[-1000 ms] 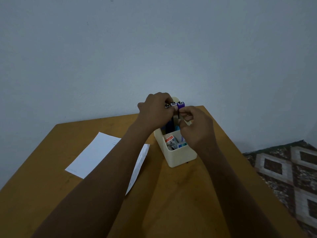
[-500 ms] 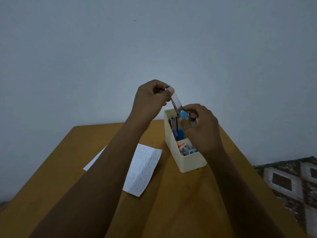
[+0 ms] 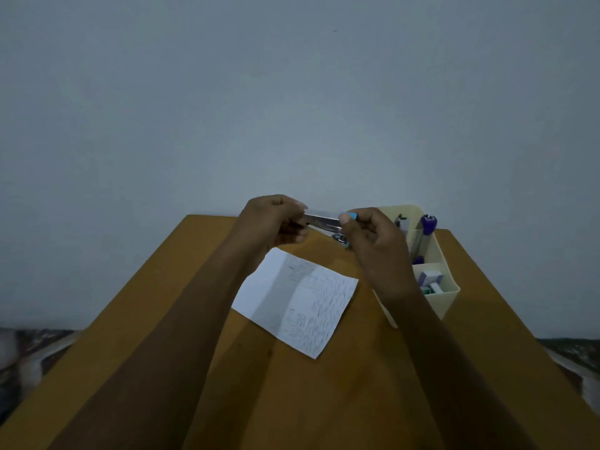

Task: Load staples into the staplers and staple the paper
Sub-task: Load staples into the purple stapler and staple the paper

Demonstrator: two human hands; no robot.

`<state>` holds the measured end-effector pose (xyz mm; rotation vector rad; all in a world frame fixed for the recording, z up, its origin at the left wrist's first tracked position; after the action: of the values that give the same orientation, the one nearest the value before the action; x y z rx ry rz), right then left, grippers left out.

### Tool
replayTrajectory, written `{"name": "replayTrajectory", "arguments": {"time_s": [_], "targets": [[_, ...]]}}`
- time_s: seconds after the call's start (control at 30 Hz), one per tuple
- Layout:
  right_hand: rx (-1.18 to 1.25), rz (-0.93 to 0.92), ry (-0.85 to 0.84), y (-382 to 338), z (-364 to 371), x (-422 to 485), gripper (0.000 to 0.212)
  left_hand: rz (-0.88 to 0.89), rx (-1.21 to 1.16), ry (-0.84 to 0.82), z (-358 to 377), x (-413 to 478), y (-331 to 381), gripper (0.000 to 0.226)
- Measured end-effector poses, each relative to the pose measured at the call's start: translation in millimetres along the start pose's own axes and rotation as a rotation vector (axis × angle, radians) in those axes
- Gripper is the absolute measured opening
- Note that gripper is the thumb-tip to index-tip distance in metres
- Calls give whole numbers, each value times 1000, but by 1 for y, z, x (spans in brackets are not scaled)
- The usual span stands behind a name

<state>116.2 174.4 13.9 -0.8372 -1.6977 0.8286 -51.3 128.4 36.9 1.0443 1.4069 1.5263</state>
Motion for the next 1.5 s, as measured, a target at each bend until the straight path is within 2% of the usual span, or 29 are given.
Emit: {"name": "replayTrajectory", "arguments": {"time_s": [0.17, 0.27, 0.4, 0.5, 0.83, 1.03, 1.17, 1.37, 1.5], "targets": [[284, 220, -116, 10, 25, -7, 23, 12, 286, -230, -23, -14, -30, 31], [379, 287, -147, 21, 40, -14, 25, 52, 414, -289, -26, -16, -44, 30], [494, 371, -231, 37, 50, -21, 16, 85, 456, -240, -28, -14, -62, 31], [477, 372, -287, 47, 54, -23, 17, 110, 452, -202, -30, -12, -75, 25], [355, 332, -220, 63, 59, -31, 10, 164, 460, -151, -26, -13, -92, 16], [356, 369, -146, 68, 62, -33, 9, 191, 547, -115, -17, -16, -103, 18], [256, 362, -107, 72, 63, -38, 9, 219, 537, -12, -15, -17, -103, 22], [240, 384, -119, 72, 64, -39, 11, 211, 530, 4, -18, -16, -100, 23], [203, 375, -159, 71, 61, -40, 9, 231, 543, 151, -32, -13, -96, 23]]}}
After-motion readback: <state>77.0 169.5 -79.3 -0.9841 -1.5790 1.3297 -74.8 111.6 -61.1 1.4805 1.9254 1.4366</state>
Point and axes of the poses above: each hand's wrist, its own x-axis towards the middle knuckle, its own z-axis out of the palm, y = z × x, the point moved 2 cm from there along x, towards the middle knuckle, and after that the axes turned 2 degrees about -z, right-handed, at the moved point
